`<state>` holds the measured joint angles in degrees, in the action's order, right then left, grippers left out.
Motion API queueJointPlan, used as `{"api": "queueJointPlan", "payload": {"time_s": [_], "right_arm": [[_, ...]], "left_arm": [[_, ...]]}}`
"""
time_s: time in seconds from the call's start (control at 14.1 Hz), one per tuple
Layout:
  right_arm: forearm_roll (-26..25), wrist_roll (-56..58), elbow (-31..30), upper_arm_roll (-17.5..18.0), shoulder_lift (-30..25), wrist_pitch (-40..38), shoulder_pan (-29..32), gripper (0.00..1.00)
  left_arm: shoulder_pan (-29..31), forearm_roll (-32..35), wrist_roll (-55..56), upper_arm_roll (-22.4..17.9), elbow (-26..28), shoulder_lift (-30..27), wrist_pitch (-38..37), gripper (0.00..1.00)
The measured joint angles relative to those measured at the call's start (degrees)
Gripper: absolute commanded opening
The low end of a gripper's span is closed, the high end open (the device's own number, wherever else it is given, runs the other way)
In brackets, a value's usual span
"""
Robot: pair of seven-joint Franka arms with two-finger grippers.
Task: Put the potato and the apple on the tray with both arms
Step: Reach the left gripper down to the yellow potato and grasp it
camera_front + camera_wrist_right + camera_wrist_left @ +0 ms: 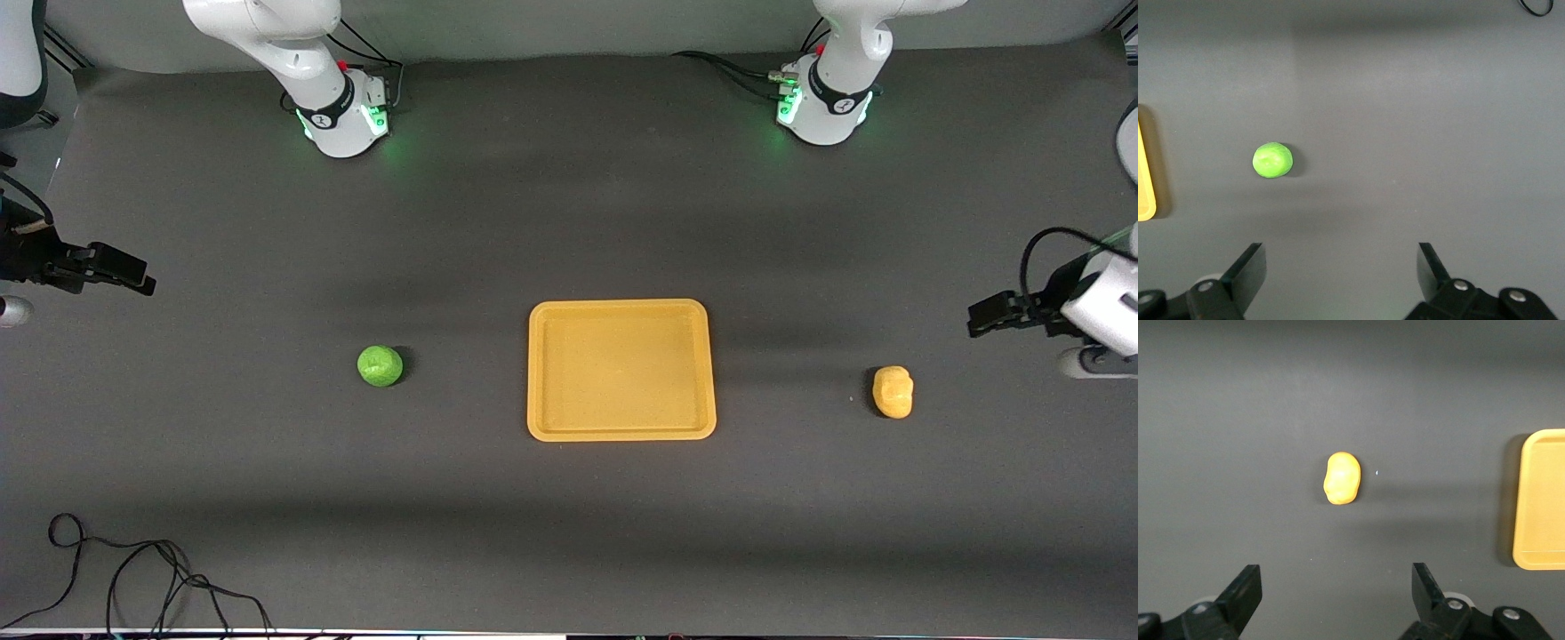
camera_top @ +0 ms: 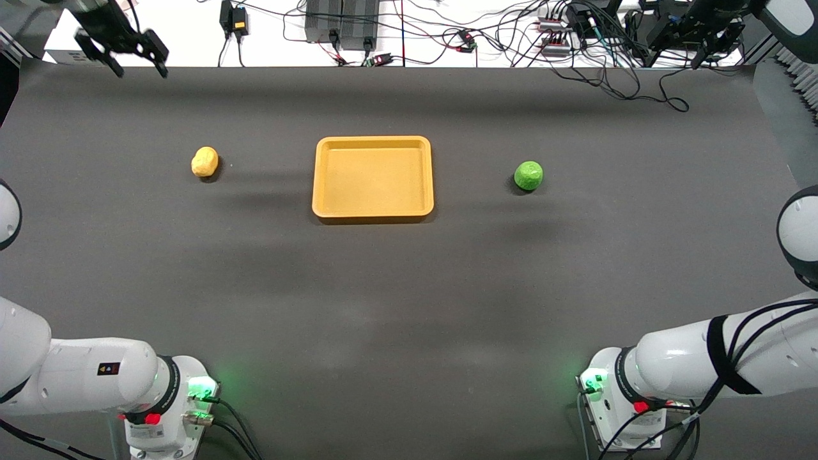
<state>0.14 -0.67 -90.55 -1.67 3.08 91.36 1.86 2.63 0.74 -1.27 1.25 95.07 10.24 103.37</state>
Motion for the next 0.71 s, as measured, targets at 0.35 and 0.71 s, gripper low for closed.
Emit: {"api": "queueJointPlan", "payload": {"time_s": [0.35, 0.71], "right_arm": [[0.0, 0.0, 0.0, 0.0, 0.0, 0.0, 0.0, 1.00], [0.0, 1.7, -0.1, 0.0, 0.0, 0.0, 0.0, 1.00]], "left_arm": [[0.4, 0.0, 0.0, -0.1, 16.2, 1.9, 18.5, 1.00], [0.8, 0.1, -0.1, -0.2, 25.1, 6.5, 31.4, 0.97]]}}
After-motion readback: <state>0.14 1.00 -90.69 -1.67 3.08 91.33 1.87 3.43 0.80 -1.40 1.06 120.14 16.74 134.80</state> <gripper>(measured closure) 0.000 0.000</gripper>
